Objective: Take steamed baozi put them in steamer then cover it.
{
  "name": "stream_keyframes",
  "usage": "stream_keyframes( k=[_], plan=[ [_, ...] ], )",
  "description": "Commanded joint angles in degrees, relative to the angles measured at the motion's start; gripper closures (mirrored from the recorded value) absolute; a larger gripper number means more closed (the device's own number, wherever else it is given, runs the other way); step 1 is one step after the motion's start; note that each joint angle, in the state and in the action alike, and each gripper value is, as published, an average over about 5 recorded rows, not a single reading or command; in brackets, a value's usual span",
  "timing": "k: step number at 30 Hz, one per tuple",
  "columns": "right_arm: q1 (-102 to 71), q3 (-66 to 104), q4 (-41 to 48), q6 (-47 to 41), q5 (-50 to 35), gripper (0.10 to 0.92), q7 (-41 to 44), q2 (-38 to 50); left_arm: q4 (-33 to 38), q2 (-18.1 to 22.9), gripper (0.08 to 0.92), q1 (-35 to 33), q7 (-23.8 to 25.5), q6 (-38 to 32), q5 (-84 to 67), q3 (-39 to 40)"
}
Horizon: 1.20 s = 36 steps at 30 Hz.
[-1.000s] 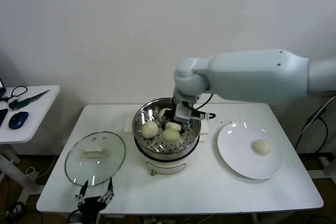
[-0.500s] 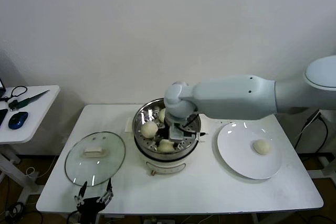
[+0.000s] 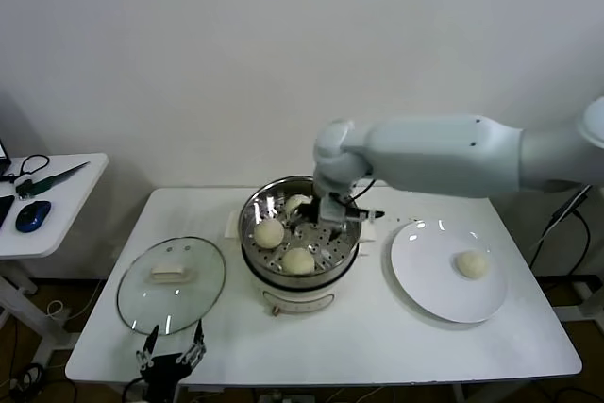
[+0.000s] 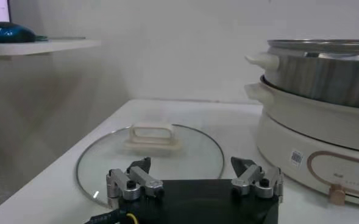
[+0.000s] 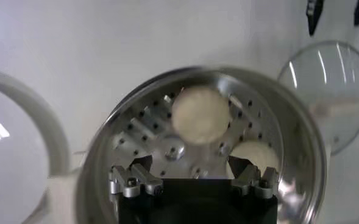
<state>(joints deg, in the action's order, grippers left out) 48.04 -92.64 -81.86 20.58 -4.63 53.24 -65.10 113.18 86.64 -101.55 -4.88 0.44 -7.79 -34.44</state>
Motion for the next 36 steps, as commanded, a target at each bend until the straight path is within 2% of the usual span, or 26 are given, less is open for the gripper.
stream_keyframes(
  k=[1,7,13,20,36],
  plan=[
    [12.5,-12.1,5.1,-11.6,-22.5,0.203,7.2,19.1,0.0,0.0,0.177,0.1,0.0,0.1,0.0,0.0],
    [2.6,-11.3,10.2,-19.9,-17.6,0.203,6.3,32.6,0.0,-0.4,0.177,0.8,0.4,0.0,-0.2,-0.1],
    [-19.1,7.3,18.1,-21.3,-8.1,0.203,5.4,37.5,0.3,-0.5,0.177,1.1,0.6,0.0,-0.4,-0.3],
    [-34.9,23.3,26.6,-19.8,-2.6,0.203,4.3,34.0,0.2,-0.3,0.177,0.8,0.8,0.1,0.3,-0.1],
    [-40.7,28.1,35.5,-19.0,-0.9,0.203,4.8,24.2,-0.5,0.3,0.177,-0.4,0.6,-0.3,0.9,-0.6]
  ],
)
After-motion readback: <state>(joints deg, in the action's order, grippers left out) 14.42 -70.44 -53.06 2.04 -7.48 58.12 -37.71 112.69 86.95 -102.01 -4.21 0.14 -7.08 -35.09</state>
